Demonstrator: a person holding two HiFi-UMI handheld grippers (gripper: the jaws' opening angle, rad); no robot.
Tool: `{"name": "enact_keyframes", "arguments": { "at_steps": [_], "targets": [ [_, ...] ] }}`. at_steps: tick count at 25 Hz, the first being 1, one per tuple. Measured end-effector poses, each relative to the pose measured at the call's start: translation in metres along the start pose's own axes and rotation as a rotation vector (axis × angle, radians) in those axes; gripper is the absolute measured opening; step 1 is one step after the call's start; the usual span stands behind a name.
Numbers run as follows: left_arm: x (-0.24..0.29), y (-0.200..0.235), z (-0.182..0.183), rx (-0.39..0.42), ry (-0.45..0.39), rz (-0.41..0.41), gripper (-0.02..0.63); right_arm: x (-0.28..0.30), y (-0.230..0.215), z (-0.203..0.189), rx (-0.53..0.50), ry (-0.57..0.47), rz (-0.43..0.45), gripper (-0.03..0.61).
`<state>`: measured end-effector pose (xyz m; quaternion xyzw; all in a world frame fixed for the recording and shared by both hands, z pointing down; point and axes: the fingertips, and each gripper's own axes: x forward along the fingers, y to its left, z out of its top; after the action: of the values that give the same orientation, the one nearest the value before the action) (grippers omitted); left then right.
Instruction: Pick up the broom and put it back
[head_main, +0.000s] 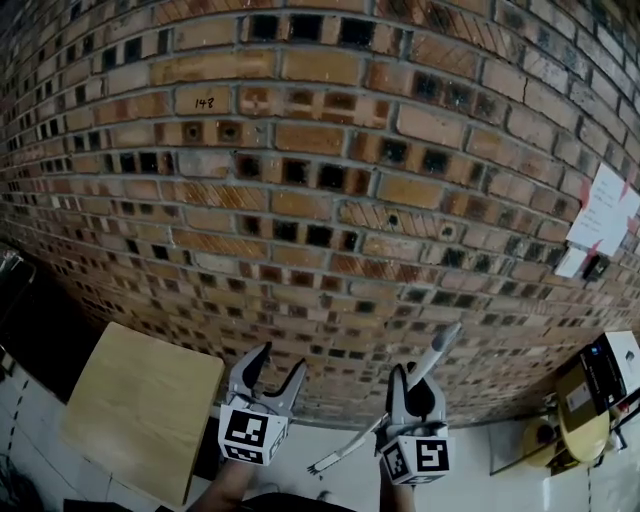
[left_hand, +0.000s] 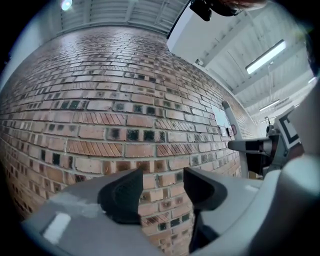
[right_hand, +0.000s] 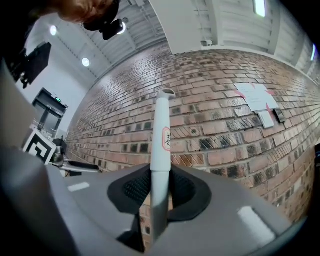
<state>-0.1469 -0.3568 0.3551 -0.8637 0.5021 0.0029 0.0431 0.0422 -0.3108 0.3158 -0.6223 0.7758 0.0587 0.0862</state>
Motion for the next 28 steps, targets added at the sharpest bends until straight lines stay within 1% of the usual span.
{"name": "enact_keyframes", "arguments": {
  "at_steps": [3, 4, 7, 9, 13, 17, 21, 28],
  "targets": [
    [-0.005, 0.006, 0.003, 0.039, -0.021, 0.026, 0.23, -0.002, 0.001, -0.001, 0.001, 0.008, -0.003, 0.086],
    [-0.006, 0.007, 0.004, 0.04, -0.031, 0.034, 0.23, -0.002, 0.0, -0.002, 0.001, 0.012, -0.004, 0.087],
    [-0.006, 0.005, 0.006, -0.001, -0.059, 0.029, 0.232, -0.002, 0.0, -0.003, 0.002, 0.019, -0.004, 0.087],
    [-0.006, 0.003, 0.005, -0.006, -0.053, 0.018, 0.247, -0.002, 0.002, -0.004, 0.001, 0.016, 0.008, 0.087],
    [-0.004, -0.003, 0.002, -0.004, -0.048, -0.001, 0.247, -0.002, 0.005, -0.006, 0.0, 0.012, 0.028, 0.086],
    [-0.002, -0.007, -0.002, -0.02, -0.041, -0.015, 0.247, -0.002, 0.003, -0.014, 0.007, 0.03, 0.023, 0.087],
    [-0.001, -0.009, -0.008, -0.029, -0.031, -0.019, 0.247, -0.003, -0.001, -0.027, 0.039, 0.048, 0.015, 0.087],
    [0.004, -0.018, -0.022, -0.044, 0.004, -0.052, 0.247, -0.007, -0.008, -0.061, 0.057, 0.133, -0.012, 0.087]
  ]
}}
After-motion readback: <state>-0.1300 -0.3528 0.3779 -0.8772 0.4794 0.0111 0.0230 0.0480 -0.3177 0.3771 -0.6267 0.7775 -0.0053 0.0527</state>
